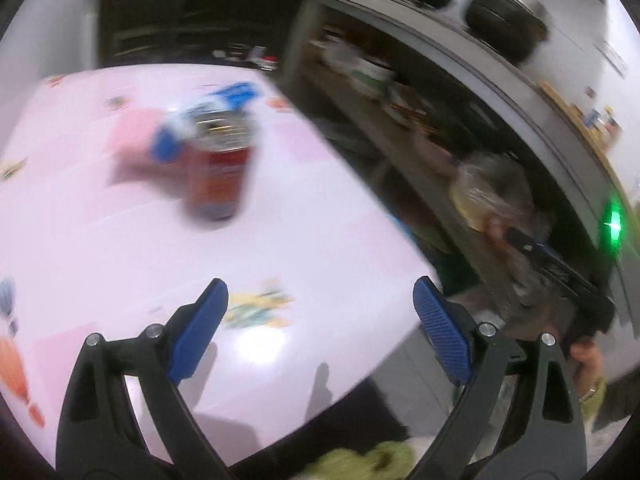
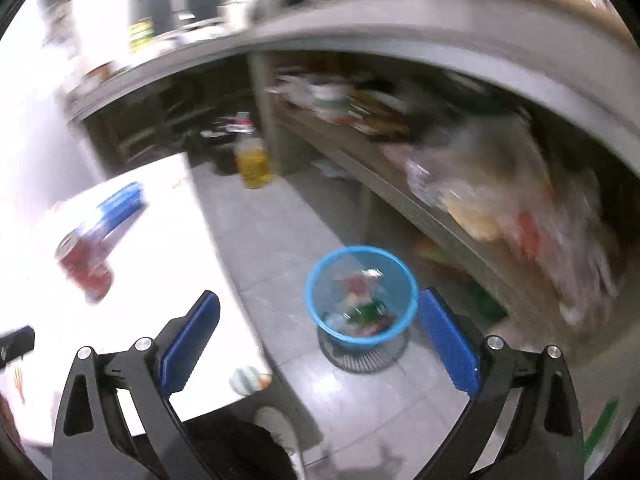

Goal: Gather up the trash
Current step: 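Move both tools back from the wastebasket toward the table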

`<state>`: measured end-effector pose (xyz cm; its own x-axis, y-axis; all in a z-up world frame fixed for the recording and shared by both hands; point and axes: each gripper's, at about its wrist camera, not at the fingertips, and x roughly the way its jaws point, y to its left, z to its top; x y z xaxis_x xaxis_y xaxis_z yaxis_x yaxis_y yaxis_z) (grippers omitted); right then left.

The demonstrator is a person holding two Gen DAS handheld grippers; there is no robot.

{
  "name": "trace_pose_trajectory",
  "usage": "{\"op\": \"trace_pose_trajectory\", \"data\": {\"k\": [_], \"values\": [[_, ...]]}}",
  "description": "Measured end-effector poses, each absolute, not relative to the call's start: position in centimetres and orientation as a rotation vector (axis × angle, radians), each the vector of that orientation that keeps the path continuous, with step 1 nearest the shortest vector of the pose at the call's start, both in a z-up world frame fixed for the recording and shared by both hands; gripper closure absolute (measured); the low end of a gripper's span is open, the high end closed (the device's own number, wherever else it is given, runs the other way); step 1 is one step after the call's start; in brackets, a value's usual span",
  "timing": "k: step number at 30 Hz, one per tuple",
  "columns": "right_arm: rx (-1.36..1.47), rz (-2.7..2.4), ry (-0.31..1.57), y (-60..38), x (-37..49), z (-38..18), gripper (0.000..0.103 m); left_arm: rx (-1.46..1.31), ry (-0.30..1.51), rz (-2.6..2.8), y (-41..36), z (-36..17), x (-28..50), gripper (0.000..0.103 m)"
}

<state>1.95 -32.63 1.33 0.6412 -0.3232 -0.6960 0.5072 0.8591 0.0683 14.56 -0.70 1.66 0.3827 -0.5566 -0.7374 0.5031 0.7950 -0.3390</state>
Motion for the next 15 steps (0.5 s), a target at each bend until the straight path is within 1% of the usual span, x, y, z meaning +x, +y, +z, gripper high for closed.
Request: {"op": "trace_pose_trajectory", "data": {"k": [4, 11, 15], "values": [[0.176, -0.315, 0.709, -28.4, 4.1, 2.0, 0.007, -0.109, 0.937, -0.553, 3.8, 0.8, 14.7, 0.012], [0.216, 0.059, 0.732, -22.3, 10.4, 2.3, 0.007, -0.142, 0.932, -0.393, 9.5, -0.5, 15.9, 0.009], [0.179, 0.180, 0.744, -19.0, 15.0, 1.8, 0.007, -0.194, 0.916, -0.363, 11.7, -0.5, 16.5, 0.009]]}}
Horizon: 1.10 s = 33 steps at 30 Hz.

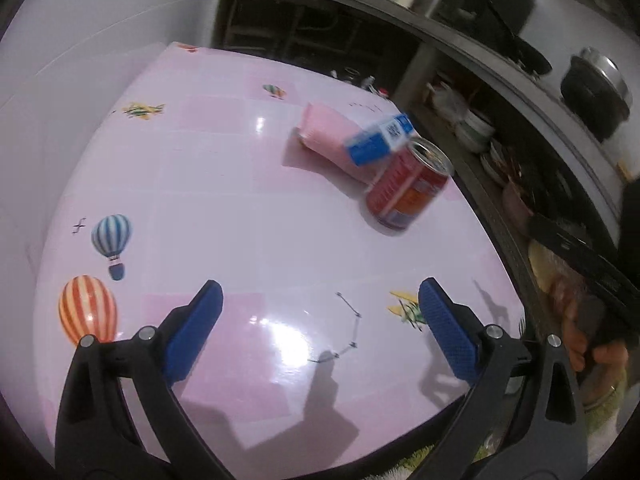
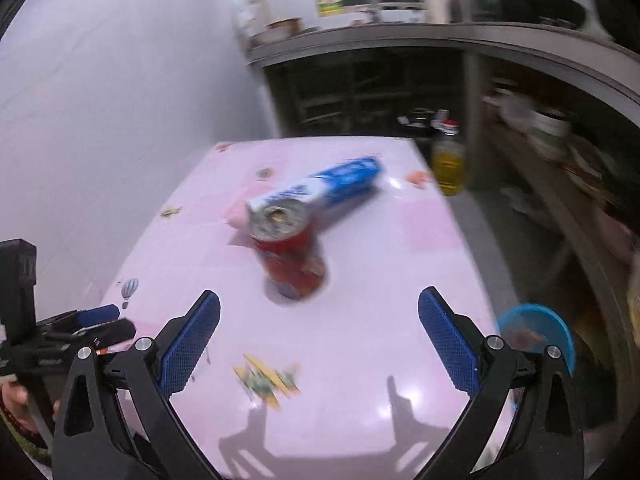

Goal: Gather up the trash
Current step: 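Move both tools back from the wastebasket toward the table, then grasp the red can with the right gripper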

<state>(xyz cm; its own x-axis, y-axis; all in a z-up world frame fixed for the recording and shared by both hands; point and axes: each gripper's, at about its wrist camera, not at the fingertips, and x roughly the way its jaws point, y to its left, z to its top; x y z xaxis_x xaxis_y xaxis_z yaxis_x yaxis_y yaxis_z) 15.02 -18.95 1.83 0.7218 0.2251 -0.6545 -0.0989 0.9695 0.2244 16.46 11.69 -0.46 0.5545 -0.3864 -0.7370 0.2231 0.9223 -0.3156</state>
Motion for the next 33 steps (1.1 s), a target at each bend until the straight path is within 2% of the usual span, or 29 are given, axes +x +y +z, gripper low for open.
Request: {"op": "trace_pose_trajectory", "data": {"k": [8, 13, 15, 19, 33], "values": [[0.156, 0.247, 0.802, -15.5, 22.5, -0.7, 0.008, -0.211, 0.909, -0.343, 12.9, -0.9, 16.5, 0.009], [0.136, 0.243, 0.818, -14.5, 24.5, -1.6, 0.020, -0.231, 0.920, -0.372, 13.6, -1.4, 17.0, 0.009], [0.133, 0.238, 0.832, -14.3, 25.1, -1.9, 0.028, -0.256, 0.927, -0.387, 13.7, -1.5, 17.2, 0.009], [0.146, 0.254, 0.835, -14.2, 25.4, -2.1, 0.039, -0.267, 0.930, -0.410, 13.7, -1.6, 17.3, 0.009], [0.135, 0.211, 0.858, -15.4, 22.7, -1.7, 0.039, -0.228, 0.947, -0.439, 12.3, -2.2, 17.7, 0.009]]}}
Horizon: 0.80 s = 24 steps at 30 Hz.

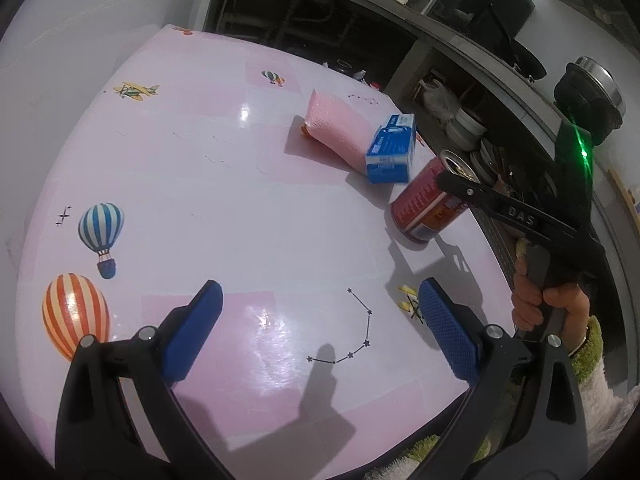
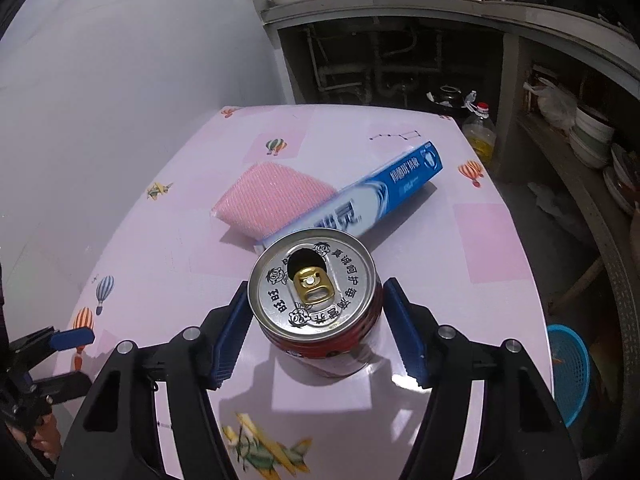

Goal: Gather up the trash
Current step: 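Grasp the red can with the right gripper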

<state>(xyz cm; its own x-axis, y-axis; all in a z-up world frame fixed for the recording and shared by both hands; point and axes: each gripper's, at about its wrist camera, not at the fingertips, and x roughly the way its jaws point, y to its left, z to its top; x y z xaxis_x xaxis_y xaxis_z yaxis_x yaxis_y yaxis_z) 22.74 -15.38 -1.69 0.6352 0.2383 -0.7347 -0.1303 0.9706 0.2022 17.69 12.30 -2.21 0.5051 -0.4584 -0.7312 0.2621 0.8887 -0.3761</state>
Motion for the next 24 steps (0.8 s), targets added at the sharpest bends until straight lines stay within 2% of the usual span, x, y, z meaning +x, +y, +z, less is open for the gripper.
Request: {"op": "trace_pose_trajectory", "data": {"k": [15, 24], "values": [[0.159, 0.142, 0.896, -17.9, 16.5, -1.4, 0.039, -0.198, 0.958, -0.512, 10.1, -2.0, 19.4, 0.009], [0.207, 0.099, 0.895, -19.0, 14.0, -1.5, 0.039, -0.087, 0.903, -0.678, 2.9, 1.6, 24.9, 0.009]]}}
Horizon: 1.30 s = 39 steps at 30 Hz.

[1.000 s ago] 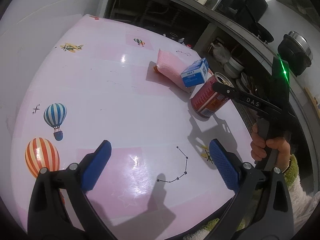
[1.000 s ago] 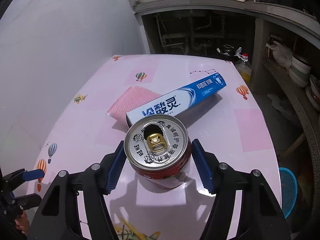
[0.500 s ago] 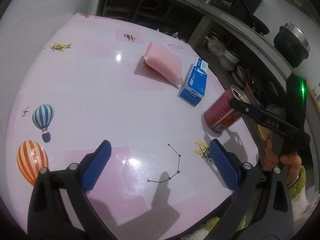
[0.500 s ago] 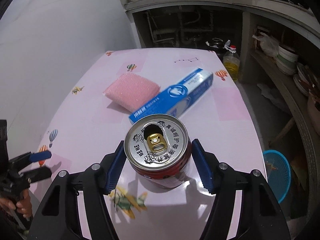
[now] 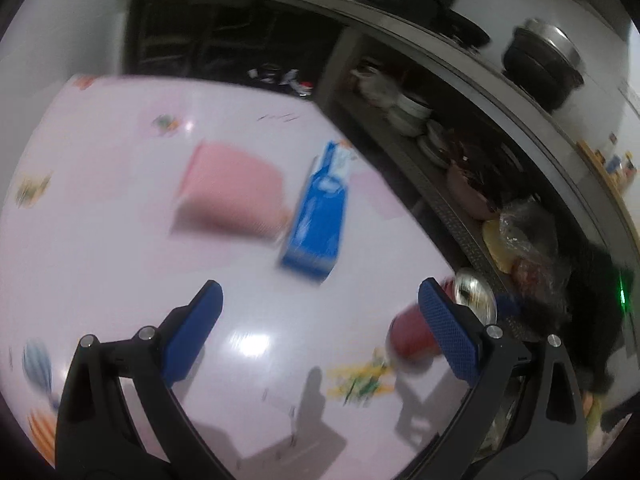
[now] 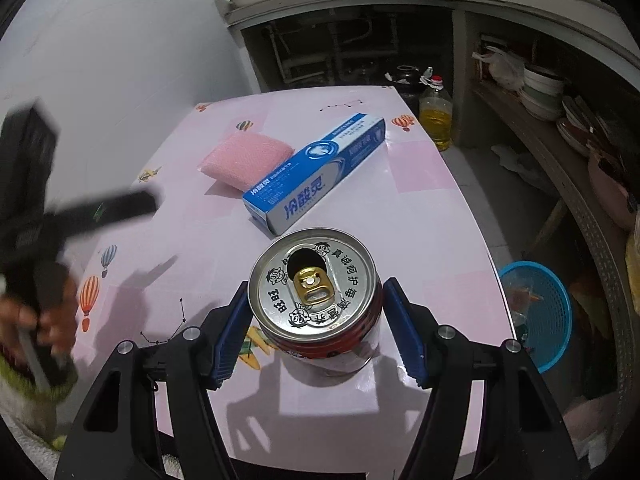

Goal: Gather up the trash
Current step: 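Grasp the red can with the right gripper, then grasp the blue-and-white toothpaste box with the left gripper while the right gripper holds the red can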

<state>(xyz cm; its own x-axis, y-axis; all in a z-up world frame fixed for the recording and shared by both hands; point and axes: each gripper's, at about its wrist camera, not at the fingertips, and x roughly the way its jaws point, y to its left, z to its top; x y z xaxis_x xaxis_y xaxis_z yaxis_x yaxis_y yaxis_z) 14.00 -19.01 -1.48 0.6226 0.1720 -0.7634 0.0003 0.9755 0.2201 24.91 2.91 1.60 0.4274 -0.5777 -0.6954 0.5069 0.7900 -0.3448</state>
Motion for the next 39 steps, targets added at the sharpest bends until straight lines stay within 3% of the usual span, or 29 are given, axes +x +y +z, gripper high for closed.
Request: {"op": "trace_pose_trajectory", "data": {"k": [6, 10, 16, 18, 23, 31, 39], "values": [[0.230, 0.095, 0.884, -19.5, 13.7, -1.6, 0.039, 0.166, 0.965, -0.747, -6.0, 1.2, 30.4, 0.012], [0.231, 0.100, 0.878, -19.7, 13.5, -1.7, 0.039, 0.278, 1.039, -0.734, -10.4, -0.3, 33.8, 0.025], [0.248, 0.103, 0.867, -20.1, 13.1, -1.8, 0.039, 0.376, 1.172, -0.656, -14.1, -3.2, 38.9, 0.027], [0.251, 0.104, 0.865, -20.3, 13.0, -1.8, 0.039, 0.385, 1.220, -0.630, -14.9, -4.2, 40.2, 0.032], [0.255, 0.107, 0.862, -20.5, 12.7, -1.8, 0.039, 0.412, 1.250, -0.573, -15.2, -5.2, 40.7, 0.057], [0.273, 0.104, 0.854, -20.9, 12.4, -1.8, 0.039, 0.379, 1.182, -0.620, -14.1, -2.6, 37.2, 0.058], [0.304, 0.068, 0.844, -22.2, 11.7, -1.7, 0.039, 0.199, 1.143, -0.702, -7.2, 1.7, 30.2, 0.058]]}}
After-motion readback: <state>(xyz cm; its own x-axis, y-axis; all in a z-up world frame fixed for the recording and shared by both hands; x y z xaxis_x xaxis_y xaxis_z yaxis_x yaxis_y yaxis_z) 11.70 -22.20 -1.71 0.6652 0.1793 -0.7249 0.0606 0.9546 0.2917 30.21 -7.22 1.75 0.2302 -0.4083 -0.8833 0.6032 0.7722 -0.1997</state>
